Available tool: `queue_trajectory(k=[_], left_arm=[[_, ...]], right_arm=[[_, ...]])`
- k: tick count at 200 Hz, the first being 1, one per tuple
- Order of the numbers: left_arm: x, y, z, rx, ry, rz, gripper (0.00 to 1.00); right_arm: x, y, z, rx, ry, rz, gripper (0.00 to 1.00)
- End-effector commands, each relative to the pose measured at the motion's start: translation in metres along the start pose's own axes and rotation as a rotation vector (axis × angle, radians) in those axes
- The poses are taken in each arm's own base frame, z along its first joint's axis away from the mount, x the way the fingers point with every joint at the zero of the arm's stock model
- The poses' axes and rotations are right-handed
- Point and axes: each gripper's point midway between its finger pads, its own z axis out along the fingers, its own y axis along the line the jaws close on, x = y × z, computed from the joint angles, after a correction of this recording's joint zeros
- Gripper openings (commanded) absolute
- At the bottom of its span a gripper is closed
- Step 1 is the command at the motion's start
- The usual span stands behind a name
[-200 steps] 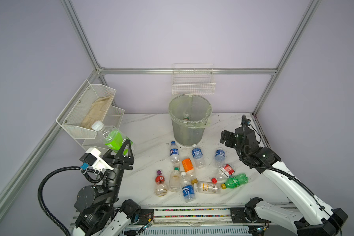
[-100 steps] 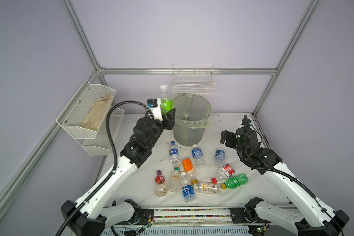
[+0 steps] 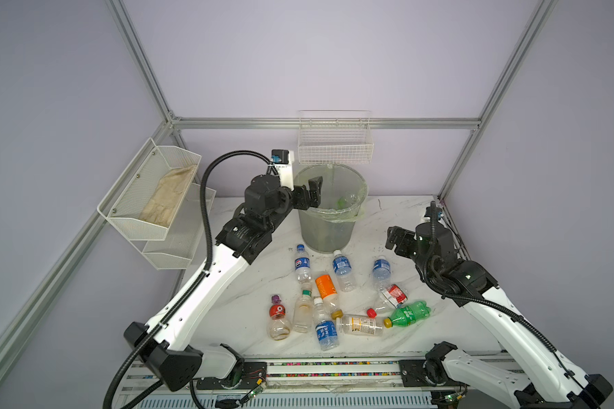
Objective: Throw the plastic bottles in the bin
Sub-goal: 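Lift the green-label bottle with the left gripper and drop it into the bin, then withdraw the left gripper while the right gripper grasps a blue-label water bottle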
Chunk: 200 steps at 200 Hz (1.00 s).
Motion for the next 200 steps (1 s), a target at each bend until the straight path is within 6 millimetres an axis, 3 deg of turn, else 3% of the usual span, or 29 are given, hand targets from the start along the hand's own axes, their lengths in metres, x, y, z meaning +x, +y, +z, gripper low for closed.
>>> queue_trajectory(k=[1,66,140,200], left_arm=[[-0.024,-0.005,-0.02,0.031,-0.096,-0.02,1.0],[-0.031,-0.005,-0.049,0.06,-0.126,-0.038,1.0],[-0.039,-0.003,-0.079,0.078,-0.166,-0.064,1.0],[-0.027,0.004,-0.091,0.067,-0.158,-0.081,1.0]], right_arm=[[0.005,-0.001,0.007,0.015,0.02,-0.011,0.97],[0.008,0.002,0.008,0.003,0.037,-0.003,0.97],[0.036,0.0,0.024,0.011,0.123,0.018,0.97],[0.053,-0.004,0.035,0.035,0.174,0.012,0.97]])
